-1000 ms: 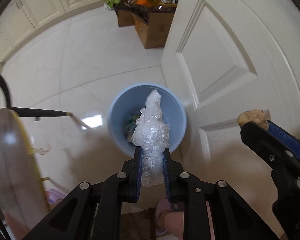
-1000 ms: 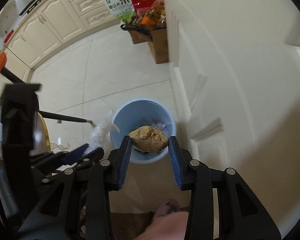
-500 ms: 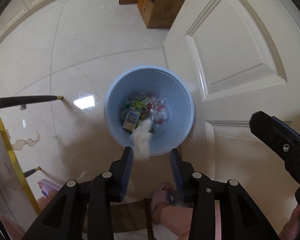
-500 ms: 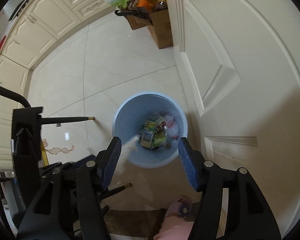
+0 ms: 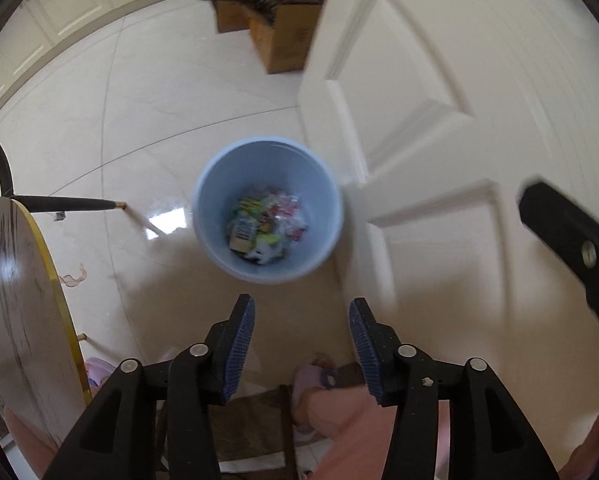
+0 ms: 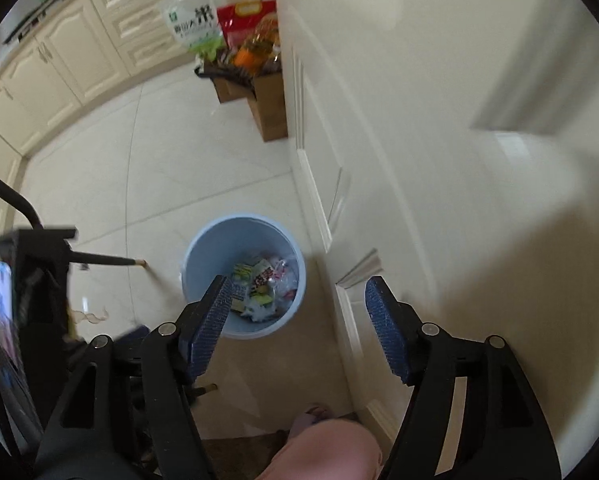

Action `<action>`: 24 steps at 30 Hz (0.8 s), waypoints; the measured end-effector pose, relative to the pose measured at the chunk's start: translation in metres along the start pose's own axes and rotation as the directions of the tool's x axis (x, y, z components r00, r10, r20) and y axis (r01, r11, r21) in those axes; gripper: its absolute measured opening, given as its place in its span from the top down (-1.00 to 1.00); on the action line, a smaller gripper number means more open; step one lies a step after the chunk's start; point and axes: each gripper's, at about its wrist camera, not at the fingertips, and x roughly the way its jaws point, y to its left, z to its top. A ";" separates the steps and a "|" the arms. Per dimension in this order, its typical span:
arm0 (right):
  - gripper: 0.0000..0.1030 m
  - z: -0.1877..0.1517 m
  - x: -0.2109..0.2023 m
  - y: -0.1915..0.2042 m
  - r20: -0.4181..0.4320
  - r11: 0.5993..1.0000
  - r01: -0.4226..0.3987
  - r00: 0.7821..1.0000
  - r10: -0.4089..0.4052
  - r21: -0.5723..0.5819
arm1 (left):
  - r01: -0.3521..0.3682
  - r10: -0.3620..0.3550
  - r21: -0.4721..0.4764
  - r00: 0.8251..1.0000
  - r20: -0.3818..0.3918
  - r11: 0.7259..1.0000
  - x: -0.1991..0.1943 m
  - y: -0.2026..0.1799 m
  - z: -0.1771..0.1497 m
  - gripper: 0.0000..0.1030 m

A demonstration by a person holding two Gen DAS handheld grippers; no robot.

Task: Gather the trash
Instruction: 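Open both tools to drop the plastic bag and lump into the bucket, then move both open tools back to the table toward the last lump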

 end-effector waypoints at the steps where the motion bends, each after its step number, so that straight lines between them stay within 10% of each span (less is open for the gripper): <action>1: -0.33 -0.003 -0.015 0.000 0.028 1.000 0.018 0.999 -0.018 0.003 | 0.012 -0.012 0.006 1.000 0.012 1.000 -0.011 -0.003 -0.008 0.10; 10: -0.53 -0.022 -0.131 0.000 0.212 0.998 -0.060 0.976 0.055 0.017 | 0.010 -0.014 0.025 0.981 0.193 1.000 -0.134 0.000 -0.087 0.05; 24: -0.83 -0.050 -0.262 0.111 0.412 0.956 -0.208 0.868 0.277 -0.205 | -0.067 0.120 -0.125 0.867 0.484 0.990 -0.275 0.117 -0.206 -0.23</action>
